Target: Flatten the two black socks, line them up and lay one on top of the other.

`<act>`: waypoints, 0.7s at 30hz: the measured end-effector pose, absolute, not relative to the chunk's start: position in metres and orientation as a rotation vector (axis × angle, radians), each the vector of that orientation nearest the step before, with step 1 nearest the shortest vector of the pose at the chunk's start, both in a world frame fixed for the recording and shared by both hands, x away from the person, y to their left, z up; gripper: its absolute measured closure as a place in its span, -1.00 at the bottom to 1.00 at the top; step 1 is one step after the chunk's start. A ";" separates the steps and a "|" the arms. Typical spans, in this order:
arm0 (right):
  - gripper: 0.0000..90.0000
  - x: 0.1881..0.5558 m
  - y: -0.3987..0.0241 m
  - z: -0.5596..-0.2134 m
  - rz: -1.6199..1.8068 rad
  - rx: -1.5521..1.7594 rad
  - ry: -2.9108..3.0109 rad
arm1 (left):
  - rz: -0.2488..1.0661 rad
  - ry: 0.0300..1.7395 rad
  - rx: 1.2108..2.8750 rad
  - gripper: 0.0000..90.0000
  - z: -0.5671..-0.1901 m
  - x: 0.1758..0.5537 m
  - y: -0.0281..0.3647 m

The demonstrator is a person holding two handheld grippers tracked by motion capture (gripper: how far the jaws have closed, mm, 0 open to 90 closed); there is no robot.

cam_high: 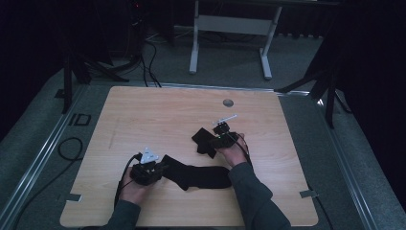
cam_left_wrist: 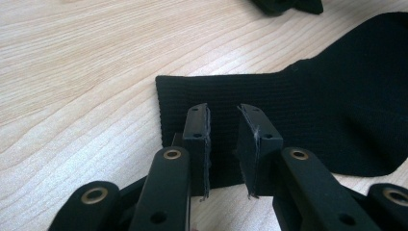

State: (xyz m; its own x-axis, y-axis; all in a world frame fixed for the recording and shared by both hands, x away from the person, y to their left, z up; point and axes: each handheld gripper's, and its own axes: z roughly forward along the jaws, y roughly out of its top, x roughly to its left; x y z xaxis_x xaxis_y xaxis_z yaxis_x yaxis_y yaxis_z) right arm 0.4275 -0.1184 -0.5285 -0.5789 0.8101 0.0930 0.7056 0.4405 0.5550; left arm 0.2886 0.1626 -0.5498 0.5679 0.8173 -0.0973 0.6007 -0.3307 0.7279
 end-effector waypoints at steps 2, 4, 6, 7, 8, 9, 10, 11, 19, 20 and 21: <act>0.59 0.429 -0.114 -0.533 0.820 1.350 2.513 | 0.376 1.138 2.057 0.66 -0.550 0.289 0.163; 0.71 0.429 -0.111 -0.535 0.814 1.344 2.524 | 0.376 1.142 2.057 0.66 -0.550 0.289 0.163; 0.84 0.428 -0.108 -0.535 0.810 1.330 2.529 | 0.376 1.143 2.055 0.66 -0.550 0.289 0.163; 0.84 0.428 -0.108 -0.535 0.810 1.330 2.529 | 0.376 1.143 2.055 0.66 -0.550 0.289 0.163; 0.87 0.428 -0.107 -0.534 0.807 1.316 2.537 | 0.377 1.143 2.056 0.66 -0.550 0.289 0.163; 0.89 0.426 -0.106 -0.531 0.799 1.293 2.550 | 0.377 1.143 2.056 0.66 -0.550 0.289 0.163; 0.90 0.425 -0.105 -0.530 0.801 1.285 2.556 | 0.377 1.144 2.056 0.66 -0.550 0.289 0.162; 0.90 0.425 -0.105 -0.529 0.803 1.278 2.560 | 0.378 1.142 2.058 0.66 -0.550 0.289 0.162; 0.90 0.416 -0.110 -0.508 0.904 1.282 2.533 | 0.378 1.140 2.063 0.66 -0.551 0.289 0.161; 0.90 0.414 -0.111 -0.504 0.912 1.275 2.529 | 0.378 1.140 2.063 0.66 -0.551 0.289 0.161; 0.91 0.414 -0.112 -0.502 0.914 1.270 2.527 | 0.377 1.141 2.063 0.66 -0.551 0.289 0.161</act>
State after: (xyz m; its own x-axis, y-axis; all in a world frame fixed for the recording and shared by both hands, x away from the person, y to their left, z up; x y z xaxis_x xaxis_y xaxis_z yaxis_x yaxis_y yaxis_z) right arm 0.4136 -0.1120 -0.5018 -0.6230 0.7733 0.1175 0.6694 0.4494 0.5915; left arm 0.2886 0.1611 -0.5511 0.5621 0.8220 -0.0914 0.6057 -0.3339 0.7223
